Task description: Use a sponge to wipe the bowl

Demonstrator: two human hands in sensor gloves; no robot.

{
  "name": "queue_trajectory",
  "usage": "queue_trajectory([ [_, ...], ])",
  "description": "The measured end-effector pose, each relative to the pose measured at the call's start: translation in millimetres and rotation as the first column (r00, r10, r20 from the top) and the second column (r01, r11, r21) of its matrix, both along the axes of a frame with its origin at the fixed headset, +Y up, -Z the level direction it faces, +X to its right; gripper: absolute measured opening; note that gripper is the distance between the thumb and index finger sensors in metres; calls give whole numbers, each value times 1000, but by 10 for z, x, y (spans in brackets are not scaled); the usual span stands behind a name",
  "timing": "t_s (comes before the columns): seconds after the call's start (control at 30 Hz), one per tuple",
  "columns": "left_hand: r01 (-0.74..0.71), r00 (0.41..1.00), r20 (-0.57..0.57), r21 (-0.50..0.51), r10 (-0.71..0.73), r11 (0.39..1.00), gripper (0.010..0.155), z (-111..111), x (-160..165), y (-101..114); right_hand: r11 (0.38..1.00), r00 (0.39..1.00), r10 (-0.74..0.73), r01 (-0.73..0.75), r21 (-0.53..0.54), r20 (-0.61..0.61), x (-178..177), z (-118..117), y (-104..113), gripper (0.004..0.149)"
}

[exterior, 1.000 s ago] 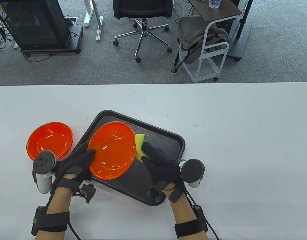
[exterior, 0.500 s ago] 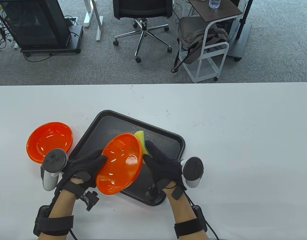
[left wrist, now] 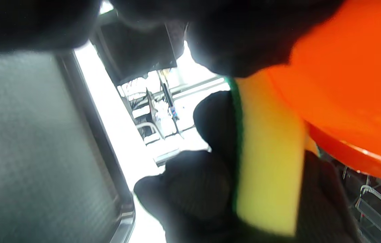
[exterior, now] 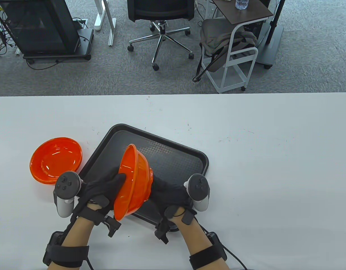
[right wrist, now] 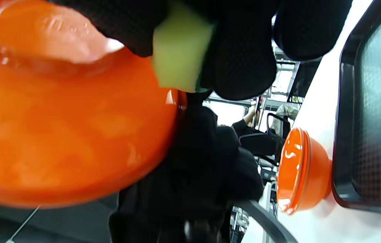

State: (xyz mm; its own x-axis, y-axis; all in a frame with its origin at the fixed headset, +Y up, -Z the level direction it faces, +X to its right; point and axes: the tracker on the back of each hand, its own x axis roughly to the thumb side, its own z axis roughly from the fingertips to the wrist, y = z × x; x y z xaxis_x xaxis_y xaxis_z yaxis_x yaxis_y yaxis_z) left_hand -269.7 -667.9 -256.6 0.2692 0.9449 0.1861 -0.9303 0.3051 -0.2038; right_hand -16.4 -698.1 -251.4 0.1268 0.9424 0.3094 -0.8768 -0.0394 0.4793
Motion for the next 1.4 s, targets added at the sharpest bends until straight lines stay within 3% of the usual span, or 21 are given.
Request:
queue_trajectory([
  [0.17, 23, 989, -146, 57, -15, 998, 59, 1, -108, 7, 996, 996, -45, 38, -85, -78, -136, 41, -35, 52],
  [0.33, 81, 955, -295, 124, -41, 989, 57, 8, -249, 51, 994, 991, -47, 34, -103, -127, -193, 78, -8, 54],
  [0.63, 114, 903, -426, 125, -51, 986, 56, -13, -462, 23, 997, 996, -50, 45, -69, -72, -97, 65, 63, 54],
  [0.77, 75, 899, -438, 95, -27, 993, 55, -36, -551, -8, 998, 999, -52, 52, -22, -12, -10, 58, 123, 54],
  [1.03, 142, 889, -446, 55, -103, 988, 55, -59, -626, -20, 994, 985, -33, 14, 113, 170, 174, 49, 187, 52],
  [1.4, 239, 928, -302, 37, -217, 970, 56, -126, -541, -32, 983, 963, -51, 1, 184, 264, 263, 67, 219, 50],
])
